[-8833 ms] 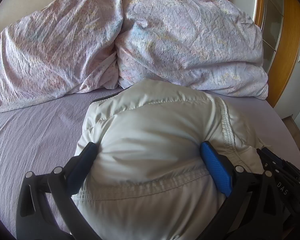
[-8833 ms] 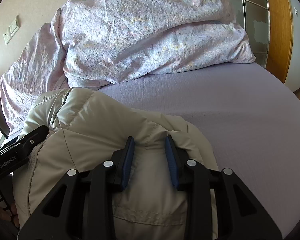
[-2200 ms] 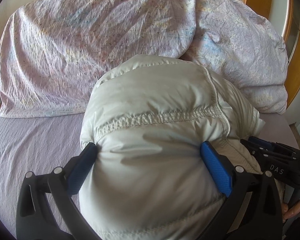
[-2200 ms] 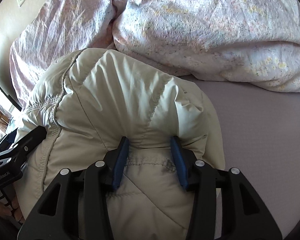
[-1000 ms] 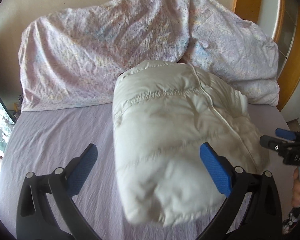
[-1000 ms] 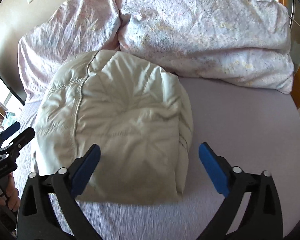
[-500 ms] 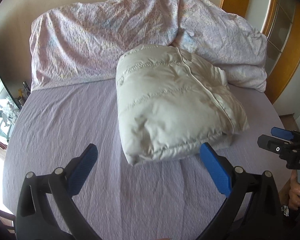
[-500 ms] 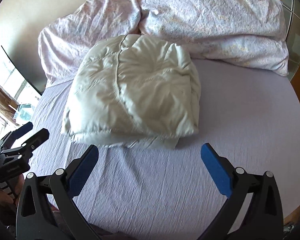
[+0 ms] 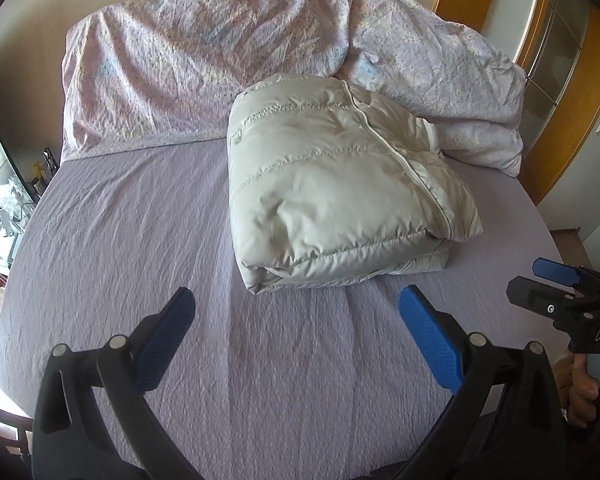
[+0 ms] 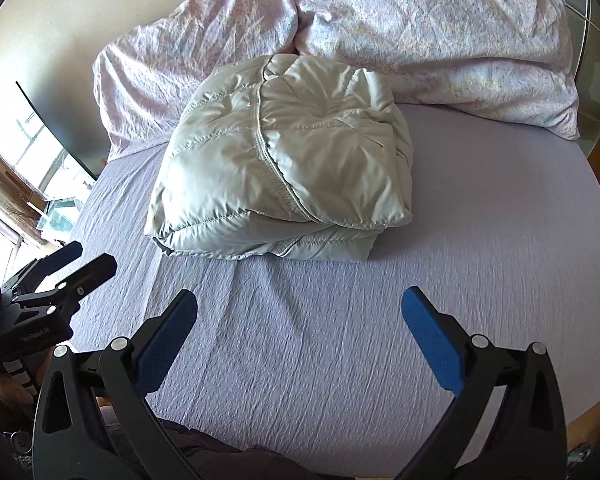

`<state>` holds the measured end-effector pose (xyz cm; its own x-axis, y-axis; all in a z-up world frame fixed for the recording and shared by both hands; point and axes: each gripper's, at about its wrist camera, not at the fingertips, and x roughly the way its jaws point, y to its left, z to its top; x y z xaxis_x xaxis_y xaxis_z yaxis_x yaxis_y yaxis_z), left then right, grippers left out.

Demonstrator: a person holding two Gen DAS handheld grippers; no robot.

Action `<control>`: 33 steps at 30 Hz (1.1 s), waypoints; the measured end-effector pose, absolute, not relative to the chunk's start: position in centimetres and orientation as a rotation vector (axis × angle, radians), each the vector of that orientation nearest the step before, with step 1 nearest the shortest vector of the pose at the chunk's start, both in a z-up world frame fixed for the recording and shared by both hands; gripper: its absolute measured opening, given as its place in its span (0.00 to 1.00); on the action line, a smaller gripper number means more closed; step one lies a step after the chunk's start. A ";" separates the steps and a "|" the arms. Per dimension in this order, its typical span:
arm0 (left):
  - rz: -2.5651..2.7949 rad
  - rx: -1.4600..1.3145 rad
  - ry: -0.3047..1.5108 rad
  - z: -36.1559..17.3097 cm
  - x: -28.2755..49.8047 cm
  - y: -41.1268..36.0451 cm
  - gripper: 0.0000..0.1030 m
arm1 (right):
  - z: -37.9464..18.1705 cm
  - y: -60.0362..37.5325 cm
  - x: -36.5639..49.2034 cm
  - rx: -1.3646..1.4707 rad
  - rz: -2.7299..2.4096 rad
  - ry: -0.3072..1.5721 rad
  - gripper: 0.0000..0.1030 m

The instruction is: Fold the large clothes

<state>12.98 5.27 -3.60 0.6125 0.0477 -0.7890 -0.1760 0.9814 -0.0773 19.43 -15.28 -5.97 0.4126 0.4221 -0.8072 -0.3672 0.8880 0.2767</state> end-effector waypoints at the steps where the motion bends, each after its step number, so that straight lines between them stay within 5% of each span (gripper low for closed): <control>1: 0.128 -0.154 0.902 -3.6 12.8 5.2 0.98 | -5.9 -15.4 19.4 0.066 0.496 1.024 0.99; 33: 0.103 -0.181 0.891 -3.9 12.7 4.8 0.98 | -6.2 -16.2 19.2 0.159 0.504 1.002 0.99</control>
